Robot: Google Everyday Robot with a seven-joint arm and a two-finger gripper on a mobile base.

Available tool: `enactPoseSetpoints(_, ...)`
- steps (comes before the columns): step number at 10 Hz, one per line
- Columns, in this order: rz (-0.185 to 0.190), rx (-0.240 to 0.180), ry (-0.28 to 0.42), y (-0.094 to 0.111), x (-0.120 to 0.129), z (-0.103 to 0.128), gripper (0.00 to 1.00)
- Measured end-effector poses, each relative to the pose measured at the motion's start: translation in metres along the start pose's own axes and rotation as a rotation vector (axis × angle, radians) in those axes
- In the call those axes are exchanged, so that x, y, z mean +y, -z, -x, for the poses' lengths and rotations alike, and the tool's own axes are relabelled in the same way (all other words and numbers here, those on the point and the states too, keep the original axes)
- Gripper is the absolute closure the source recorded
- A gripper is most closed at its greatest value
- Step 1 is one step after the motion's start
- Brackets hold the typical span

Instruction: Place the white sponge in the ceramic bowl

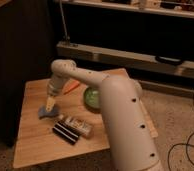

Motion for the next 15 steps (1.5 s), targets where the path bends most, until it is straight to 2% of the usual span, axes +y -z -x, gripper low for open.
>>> enactPoseSetpoints(2,-0.060,0.025,0.011,-0.010,0.002,-0.005,0.20)
enactPoseSetpoints(3,-0.075,0.031,0.011,-0.016,0.000,-0.005,0.20)
enactPoseSetpoints(9,-0.037,0.049,0.025,-0.044,-0.009,-0.004,0.20)
enactPoseSetpoints(11,-0.031,0.064,0.029,-0.053,-0.009,-0.012,0.20)
enactPoseSetpoints(12,-0.028,0.067,0.026,-0.057,-0.010,-0.016,0.25)
enactPoseSetpoints(13,-0.025,0.070,0.026,-0.058,-0.010,-0.018,0.34)
enactPoseSetpoints(15,-0.014,0.083,0.029,-0.060,-0.010,-0.020,0.56)
